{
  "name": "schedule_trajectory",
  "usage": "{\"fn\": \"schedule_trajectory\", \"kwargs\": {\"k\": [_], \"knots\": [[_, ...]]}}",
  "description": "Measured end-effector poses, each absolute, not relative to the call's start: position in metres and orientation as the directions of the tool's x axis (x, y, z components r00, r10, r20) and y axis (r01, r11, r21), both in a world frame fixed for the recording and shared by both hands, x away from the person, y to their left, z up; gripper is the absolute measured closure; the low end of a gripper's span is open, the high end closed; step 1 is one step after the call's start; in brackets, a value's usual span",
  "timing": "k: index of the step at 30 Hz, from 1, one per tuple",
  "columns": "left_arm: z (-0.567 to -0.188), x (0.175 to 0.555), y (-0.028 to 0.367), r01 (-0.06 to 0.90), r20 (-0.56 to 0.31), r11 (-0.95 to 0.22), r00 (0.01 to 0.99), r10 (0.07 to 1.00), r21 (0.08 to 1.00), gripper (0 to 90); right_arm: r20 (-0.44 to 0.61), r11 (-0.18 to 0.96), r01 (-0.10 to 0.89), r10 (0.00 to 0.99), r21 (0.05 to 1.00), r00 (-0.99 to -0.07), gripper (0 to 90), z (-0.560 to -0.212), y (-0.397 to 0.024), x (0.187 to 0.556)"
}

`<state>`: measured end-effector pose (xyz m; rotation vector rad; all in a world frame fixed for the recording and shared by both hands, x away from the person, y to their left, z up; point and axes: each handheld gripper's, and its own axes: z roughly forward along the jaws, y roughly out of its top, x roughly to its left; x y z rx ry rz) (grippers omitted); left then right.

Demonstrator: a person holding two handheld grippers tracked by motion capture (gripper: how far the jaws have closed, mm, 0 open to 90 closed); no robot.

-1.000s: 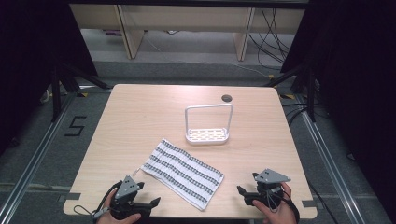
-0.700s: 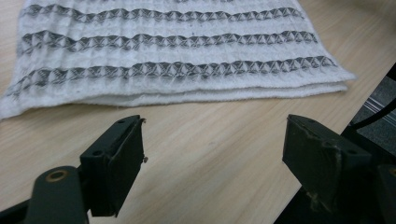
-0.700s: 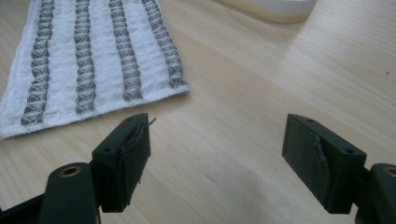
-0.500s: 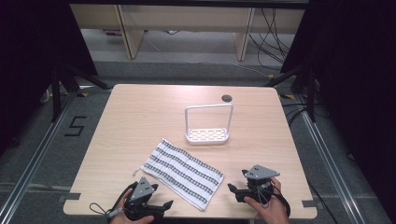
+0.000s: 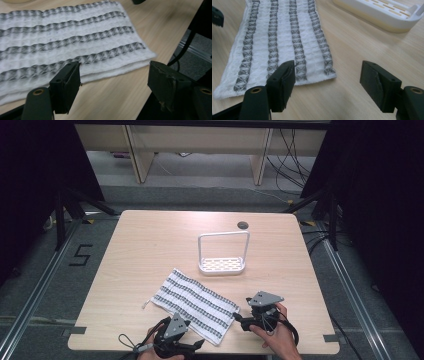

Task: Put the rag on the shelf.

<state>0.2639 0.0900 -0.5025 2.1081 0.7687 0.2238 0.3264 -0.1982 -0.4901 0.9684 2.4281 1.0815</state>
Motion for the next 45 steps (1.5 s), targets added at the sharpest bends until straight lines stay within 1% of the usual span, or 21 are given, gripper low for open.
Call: {"fn": "schedule_trajectory", "kwargs": {"k": [2,4,5,8,10,11,14,15,16,19,21,24,26,27,29,31,32,33,36,38,45], "knots": [[-0.503,0.263,0.082,0.449,-0.125,-0.435,0.794,0.595,0.781,26.6,0.003,0.488,0.462,0.685,0.741,-0.729,30.3,-0.491,-0.196,0.329],[-0.503,0.264,0.079,0.428,-0.103,-0.462,0.810,0.577,0.777,29.2,-0.010,0.494,0.457,0.688,0.740,-0.726,30.4,-0.491,-0.194,0.331],[-0.503,0.264,0.075,0.435,-0.123,-0.450,0.812,0.571,0.780,30.3,-0.007,0.493,0.462,0.689,0.737,-0.724,30.4,-0.491,-0.193,0.332],[-0.503,0.265,0.067,0.413,-0.100,-0.484,0.831,0.548,0.772,31.4,0.004,0.492,0.478,0.694,0.728,-0.720,30.5,-0.492,-0.190,0.334],[-0.505,0.266,0.062,0.426,-0.122,-0.461,0.824,0.554,0.779,31.9,0.003,0.495,0.475,0.690,0.728,-0.724,30.6,-0.493,-0.189,0.336],[-0.504,0.268,0.062,0.420,-0.103,-0.493,0.830,0.548,0.762,31.9,0.003,0.495,0.475,0.690,0.728,-0.724,30.6,-0.493,-0.189,0.336],[-0.507,0.269,0.058,0.426,-0.117,-0.475,0.826,0.551,0.770,32.1,0.000,0.494,0.472,0.691,0.730,-0.723,30.9,-0.494,-0.189,0.338],[-0.506,0.270,0.059,0.419,-0.098,-0.497,0.830,0.550,0.759,32.6,0.002,0.495,0.478,0.693,0.726,-0.721,31.2,-0.494,-0.188,0.339],[-0.508,0.270,0.057,0.430,-0.119,-0.482,0.827,0.549,0.764,32.6,0.002,0.495,0.478,0.693,0.726,-0.721,31.2,-0.494,-0.188,0.339],[-0.510,0.269,0.052,0.413,-0.084,-0.514,0.834,0.546,0.752,32.7,-0.004,0.508,0.472,0.684,0.721,-0.730,32.8,-0.495,-0.185,0.340],[-0.513,0.268,0.047,0.412,-0.098,-0.511,0.841,0.532,0.754,33.6,-0.009,0.518,0.475,0.683,0.711,-0.730,33.4,-0.496,-0.184,0.340],[-0.515,0.268,0.041,0.381,-0.045,-0.553,0.849,0.526,0.741,34.4,0.001,0.520,0.482,0.679,0.706,-0.734,35.9,-0.497,-0.181,0.341],[-0.516,0.270,0.040,0.372,-0.035,-0.561,0.853,0.521,0.739,37.1,-0.008,0.531,0.468,0.667,0.707,-0.745,38.1,-0.498,-0.180,0.343],[-0.516,0.270,0.039,0.381,-0.048,-0.548,0.849,0.526,0.744,38.2,0.003,0.526,0.490,0.679,0.695,-0.734,39.0,-0.498,-0.180,0.342],[-0.515,0.271,0.040,0.352,-0.002,-0.583,0.857,0.515,0.733,42.2,-0.003,0.532,0.486,0.676,0.693,-0.737,41.3,-0.499,-0.179,0.343],[-0.517,0.270,0.039,0.382,-0.043,-0.551,0.847,0.529,0.742,45.0,0.000,0.537,0.492,0.676,0.685,-0.737,43.4,-0.500,-0.179,0.344],[-0.517,0.269,0.040,0.374,-0.033,-0.553,0.848,0.529,0.744,46.1,-0.002,0.544,0.487,0.669,0.684,-0.744,44.3,-0.500,-0.179,0.345],[-0.516,0.271,0.041,0.340,0.011,-0.588,0.860,0.511,0.734,47.6,0.001,0.541,0.492,0.673,0.682,-0.740,45.4,-0.501,-0.178,0.345],[-0.516,0.270,0.041,0.345,-0.003,-0.578,0.860,0.510,0.740,53.0,0.004,0.560,0.498,0.662,0.662,-0.749,52.4,-0.503,-0.177,0.347],[-0.515,0.271,0.042,0.330,0.022,-0.597,0.863,0.505,0.731,54.4,-0.002,0.567,0.489,0.655,0.663,-0.756,54.1,-0.505,-0.176,0.348],[-0.515,0.274,0.045,0.320,0.032,-0.600,0.865,0.501,0.734,72.1,0.049,0.516,0.519,0.675,0.681,-0.736,68.8,-0.508,-0.180,0.347]]}}
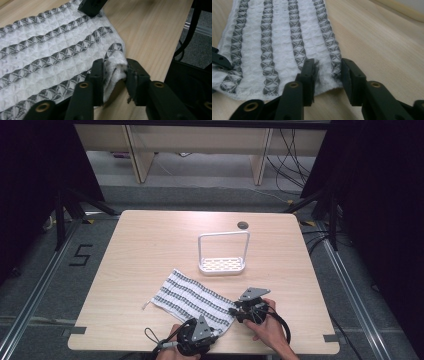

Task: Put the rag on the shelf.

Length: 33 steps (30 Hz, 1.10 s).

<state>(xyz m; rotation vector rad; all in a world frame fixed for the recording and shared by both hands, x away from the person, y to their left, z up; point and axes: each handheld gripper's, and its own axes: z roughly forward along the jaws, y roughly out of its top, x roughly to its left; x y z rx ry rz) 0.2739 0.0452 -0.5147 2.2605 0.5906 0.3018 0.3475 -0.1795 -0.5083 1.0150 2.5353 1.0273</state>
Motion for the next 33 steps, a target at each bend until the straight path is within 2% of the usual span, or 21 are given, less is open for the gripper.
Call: {"fn": "schedule_trajectory", "kwargs": {"k": [4,7,8,9,11,13,15,17,18,21,23,25,26,29,30,31,33], "knots": [[-0.515,0.275,0.047,0.311,0.025,-0.589,0.871,0.491,0.746,80.6,0.070,0.510,0.532,0.674,0.676,-0.735,79.0,-0.507,-0.177,0.345],[-0.513,0.276,0.049,0.302,0.036,-0.597,0.873,0.487,0.744,82.5,0.045,0.523,0.511,0.667,0.682,-0.743,82.3,-0.507,-0.174,0.344],[-0.513,0.276,0.049,0.314,0.016,-0.585,0.872,0.488,0.748,82.9,0.045,0.518,0.508,0.668,0.688,-0.743,82.8,-0.506,-0.174,0.344],[-0.513,0.275,0.049,0.328,0.003,-0.571,0.865,0.501,0.753,83.2,0.052,0.515,0.511,0.667,0.688,-0.743,83.2,-0.503,-0.174,0.343],[-0.511,0.278,0.051,0.301,0.034,-0.589,0.871,0.489,0.750,83.5,0.051,0.513,0.504,0.664,0.695,-0.746,83.5,-0.499,-0.174,0.343],[-0.510,0.277,0.051,0.326,-0.007,-0.555,0.866,0.500,0.765,83.7,0.056,0.498,0.500,0.666,0.708,-0.744,83.7,-0.495,-0.175,0.342],[-0.507,0.278,0.053,0.304,0.025,-0.576,0.870,0.492,0.759,83.8,0.060,0.488,0.494,0.665,0.719,-0.744,83.7,-0.493,-0.176,0.342],[-0.506,0.277,0.053,0.327,-0.010,-0.546,0.864,0.504,0.771,83.9,0.073,0.476,0.503,0.670,0.721,-0.739,83.7,-0.490,-0.176,0.341],[-0.504,0.279,0.055,0.309,0.017,-0.564,0.867,0.498,0.766,83.9,0.064,0.479,0.490,0.664,0.728,-0.745,83.7,-0.489,-0.176,0.342],[-0.501,0.279,0.056,0.301,0.022,-0.567,0.870,0.492,0.767,83.9,0.074,0.465,0.489,0.665,0.738,-0.743,83.7,-0.486,-0.177,0.342],[-0.499,0.278,0.055,0.326,-0.016,-0.534,0.863,0.505,0.780,83.9,0.086,0.452,0.494,0.667,0.743,-0.740,83.7,-0.483,-0.178,0.342],[-0.495,0.280,0.058,0.300,0.008,-0.545,0.872,0.490,0.783,83.9,0.082,0.449,0.486,0.665,0.750,-0.742,83.7,-0.480,-0.179,0.342],[-0.494,0.279,0.058,0.321,-0.017,-0.519,0.862,0.506,0.792,84.0,0.085,0.444,0.482,0.663,0.755,-0.744,83.7,-0.478,-0.179,0.342],[-0.487,0.280,0.061,0.315,-0.018,-0.504,0.861,0.509,0.804,84.0,0.102,0.425,0.483,0.661,0.765,-0.743,83.7,-0.468,-0.179,0.341],[-0.483,0.282,0.063,0.296,0.005,-0.526,0.868,0.496,0.797,84.0,0.102,0.425,0.483,0.661,0.765,-0.743,83.7,-0.468,-0.179,0.341],[-0.482,0.280,0.061,0.325,-0.041,-0.478,0.857,0.513,0.816,84.0,0.115,0.414,0.491,0.664,0.767,-0.739,83.8,-0.465,-0.178,0.339],[-0.475,0.282,0.064,0.301,-0.018,-0.489,0.864,0.503,0.819,84.0,0.089,0.415,0.457,0.656,0.786,-0.750,83.8,-0.459,-0.179,0.341]]}}
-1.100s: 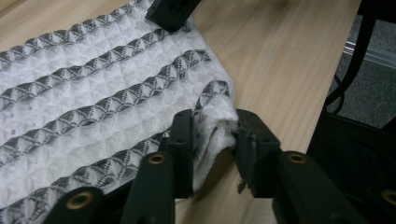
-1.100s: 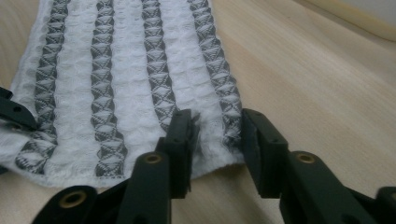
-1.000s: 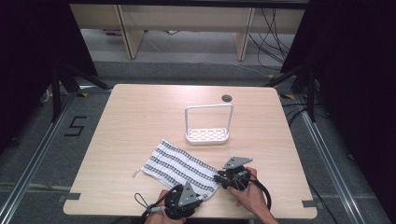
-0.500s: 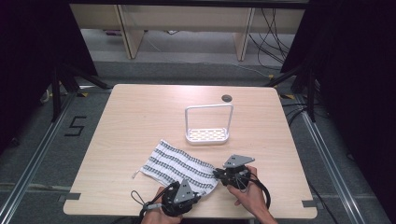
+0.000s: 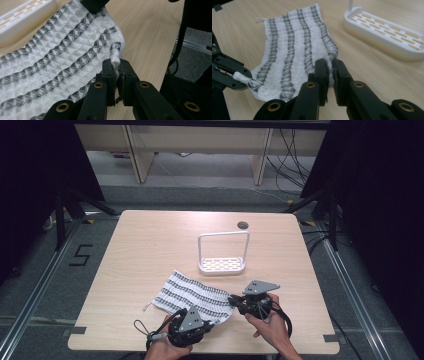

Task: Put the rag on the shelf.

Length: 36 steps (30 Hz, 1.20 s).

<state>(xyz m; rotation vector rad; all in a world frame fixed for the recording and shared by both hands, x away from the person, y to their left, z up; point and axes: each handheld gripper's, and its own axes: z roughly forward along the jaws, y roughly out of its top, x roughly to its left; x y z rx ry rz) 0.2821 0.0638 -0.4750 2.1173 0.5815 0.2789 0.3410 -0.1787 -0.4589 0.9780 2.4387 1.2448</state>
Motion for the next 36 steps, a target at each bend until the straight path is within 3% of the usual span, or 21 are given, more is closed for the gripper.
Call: {"fn": "schedule_trajectory", "kwargs": {"k": [13,22,36], "knots": [[-0.414,0.293,0.077,0.265,-0.023,-0.424,0.869,0.495,0.866,84.0,0.062,0.381,0.373,0.625,0.846,-0.778,84.1,-0.402,-0.168,0.348],[-0.377,0.312,0.090,0.257,-0.033,-0.375,0.860,0.510,0.891,84.1,0.095,0.346,0.384,0.625,0.856,-0.775,84.2,-0.360,-0.169,0.362],[-0.308,0.352,0.103,0.222,-0.011,-0.318,0.834,0.551,0.922,84.4,0.058,0.325,0.351,0.656,0.878,-0.753,84.7,-0.297,-0.176,0.374]]}}
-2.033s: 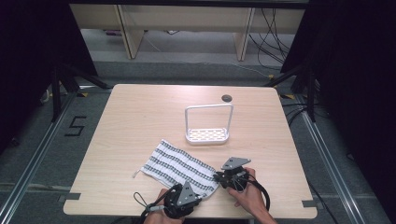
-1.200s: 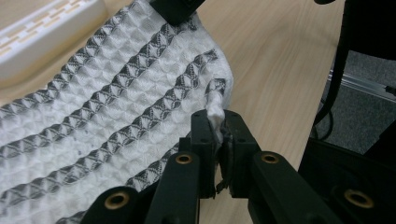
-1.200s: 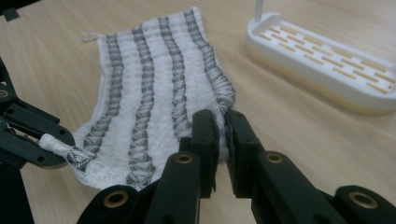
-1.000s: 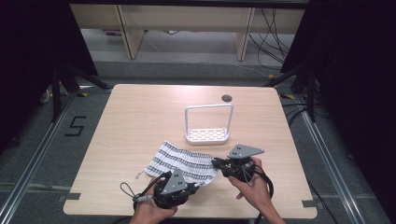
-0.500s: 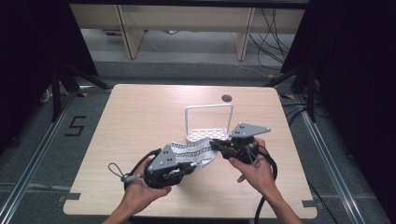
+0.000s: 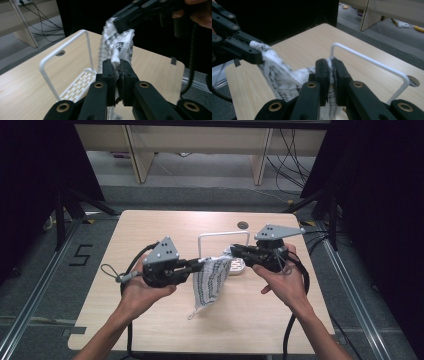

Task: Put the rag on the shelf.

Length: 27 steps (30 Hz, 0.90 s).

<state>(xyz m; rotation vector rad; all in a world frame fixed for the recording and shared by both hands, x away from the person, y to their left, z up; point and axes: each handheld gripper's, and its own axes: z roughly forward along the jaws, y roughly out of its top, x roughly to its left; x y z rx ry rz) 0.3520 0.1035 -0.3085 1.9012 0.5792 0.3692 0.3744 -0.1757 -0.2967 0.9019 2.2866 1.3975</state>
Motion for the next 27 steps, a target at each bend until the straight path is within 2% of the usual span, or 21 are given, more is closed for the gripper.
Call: {"fn": "schedule_trajectory", "kwargs": {"k": [14,27], "knots": [[-0.283,0.406,0.092,0.265,-0.048,-0.298,0.816,0.575,0.917,84.5,0.071,0.279,0.360,0.696,0.890,-0.715,84.6,-0.277,-0.186,0.393],[-0.263,0.428,0.080,0.269,-0.064,-0.268,0.806,0.588,0.925,84.4,0.051,0.262,0.351,0.733,0.899,-0.678,84.3,-0.256,-0.196,0.408]]}}
